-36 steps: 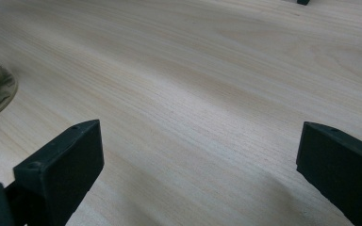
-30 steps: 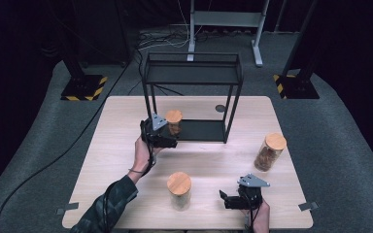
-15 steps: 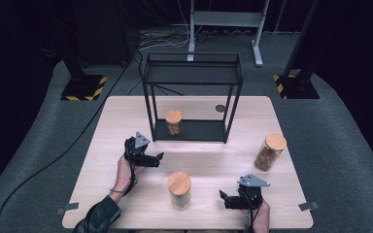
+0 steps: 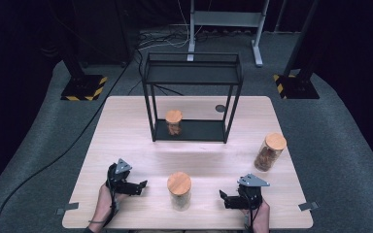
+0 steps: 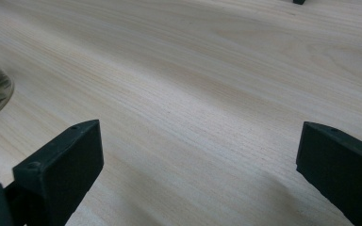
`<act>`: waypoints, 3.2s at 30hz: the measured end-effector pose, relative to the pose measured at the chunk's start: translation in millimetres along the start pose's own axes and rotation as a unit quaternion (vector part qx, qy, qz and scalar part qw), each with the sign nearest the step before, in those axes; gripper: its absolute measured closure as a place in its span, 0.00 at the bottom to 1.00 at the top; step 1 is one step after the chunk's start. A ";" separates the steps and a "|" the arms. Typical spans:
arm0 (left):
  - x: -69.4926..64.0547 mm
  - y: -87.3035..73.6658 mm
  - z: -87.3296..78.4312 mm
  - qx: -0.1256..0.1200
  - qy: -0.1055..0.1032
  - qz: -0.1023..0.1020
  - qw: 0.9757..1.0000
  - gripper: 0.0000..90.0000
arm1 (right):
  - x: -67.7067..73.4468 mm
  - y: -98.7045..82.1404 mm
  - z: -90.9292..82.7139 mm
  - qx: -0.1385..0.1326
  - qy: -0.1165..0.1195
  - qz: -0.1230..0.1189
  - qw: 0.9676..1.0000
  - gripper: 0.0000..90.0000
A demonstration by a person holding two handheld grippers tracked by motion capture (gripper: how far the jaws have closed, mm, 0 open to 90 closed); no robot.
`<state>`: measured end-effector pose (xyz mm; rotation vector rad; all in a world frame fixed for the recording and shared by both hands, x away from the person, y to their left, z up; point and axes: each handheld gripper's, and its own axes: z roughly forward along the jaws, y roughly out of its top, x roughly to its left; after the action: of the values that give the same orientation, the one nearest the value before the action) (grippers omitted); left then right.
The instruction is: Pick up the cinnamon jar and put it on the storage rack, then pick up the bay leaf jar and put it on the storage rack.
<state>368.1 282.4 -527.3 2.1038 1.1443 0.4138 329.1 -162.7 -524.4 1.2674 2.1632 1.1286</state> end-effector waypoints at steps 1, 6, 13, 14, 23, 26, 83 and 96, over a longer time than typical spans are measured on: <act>-0.3 -3.9 -3.2 -0.003 0.003 -0.004 1.000 0.00 | -0.1 0.1 0.1 0.000 0.001 0.001 1.000 0.01; -7.7 -17.6 -14.2 -0.008 -0.005 0.007 1.000 0.00 | -0.2 -0.1 -0.4 -0.003 -0.001 0.001 1.000 0.00; -17.0 -23.0 -17.7 -0.001 0.004 0.029 1.000 0.00 | 0.5 0.0 0.1 -0.001 -0.005 -0.002 1.000 0.00; -16.9 -23.0 -17.7 -0.001 0.003 0.030 1.000 0.00 | 0.6 0.0 0.0 -0.002 -0.006 -0.001 1.000 0.00; -17.1 -23.0 -17.7 -0.001 0.003 0.030 1.000 0.00 | 0.7 -0.2 -0.5 -0.004 -0.006 -0.002 1.000 0.00; -17.1 -23.0 -17.7 -0.001 0.004 0.030 1.000 0.00 | 1.6 -1.0 -2.0 -0.012 -0.013 -0.003 1.000 0.00; -16.8 -23.0 -17.9 -0.002 0.010 0.024 1.000 0.00 | 147.1 27.2 -11.0 -0.123 0.065 -0.062 0.988 0.00; -16.8 -23.0 -17.9 -0.002 0.010 0.025 1.000 0.00 | 160.6 57.2 8.6 -0.144 0.075 -0.087 0.983 0.00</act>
<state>334.6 284.5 -530.1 2.1332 1.1041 0.4604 283.0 -6.3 -473.8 0.8771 2.0719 1.4382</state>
